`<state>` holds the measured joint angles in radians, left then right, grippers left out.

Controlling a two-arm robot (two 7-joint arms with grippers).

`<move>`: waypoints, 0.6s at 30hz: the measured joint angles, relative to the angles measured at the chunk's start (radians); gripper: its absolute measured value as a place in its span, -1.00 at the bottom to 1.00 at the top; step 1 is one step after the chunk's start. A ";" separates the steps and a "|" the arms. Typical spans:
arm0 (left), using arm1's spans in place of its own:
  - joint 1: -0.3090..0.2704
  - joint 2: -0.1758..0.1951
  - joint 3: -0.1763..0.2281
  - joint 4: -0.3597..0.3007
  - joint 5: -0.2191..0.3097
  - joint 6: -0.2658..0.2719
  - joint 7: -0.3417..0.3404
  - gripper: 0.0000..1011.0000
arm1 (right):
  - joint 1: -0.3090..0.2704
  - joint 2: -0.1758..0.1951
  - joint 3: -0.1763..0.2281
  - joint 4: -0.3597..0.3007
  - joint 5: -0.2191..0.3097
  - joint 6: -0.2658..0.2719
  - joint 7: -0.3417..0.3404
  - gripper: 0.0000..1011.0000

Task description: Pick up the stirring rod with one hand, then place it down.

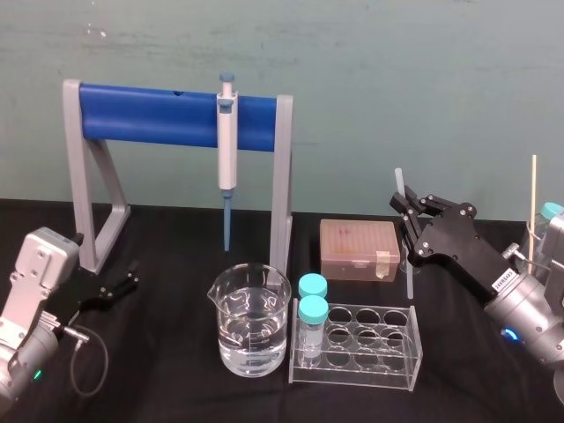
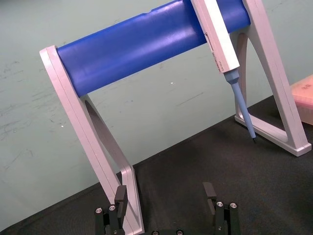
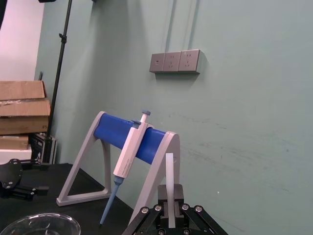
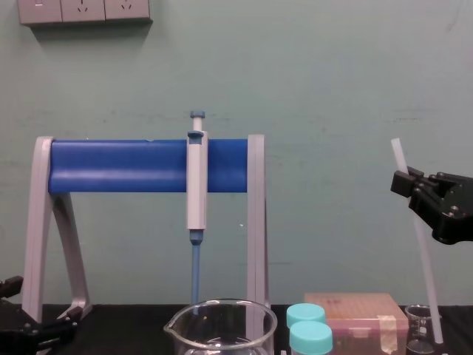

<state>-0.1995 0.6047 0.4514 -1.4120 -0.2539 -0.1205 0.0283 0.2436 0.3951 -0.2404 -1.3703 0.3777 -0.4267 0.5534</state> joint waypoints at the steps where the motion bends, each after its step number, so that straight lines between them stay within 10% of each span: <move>1: 0.000 0.000 0.000 0.000 0.000 0.000 0.000 0.98 | 0.000 0.000 0.000 0.000 0.000 0.000 0.000 -0.87; 18: 0.000 0.000 0.000 0.000 0.000 0.000 0.000 0.98 | 0.000 0.000 0.000 0.000 0.000 0.000 0.000 -0.87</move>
<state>-0.1995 0.6047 0.4514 -1.4120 -0.2539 -0.1205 0.0283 0.2436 0.3950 -0.2403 -1.3703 0.3777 -0.4267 0.5534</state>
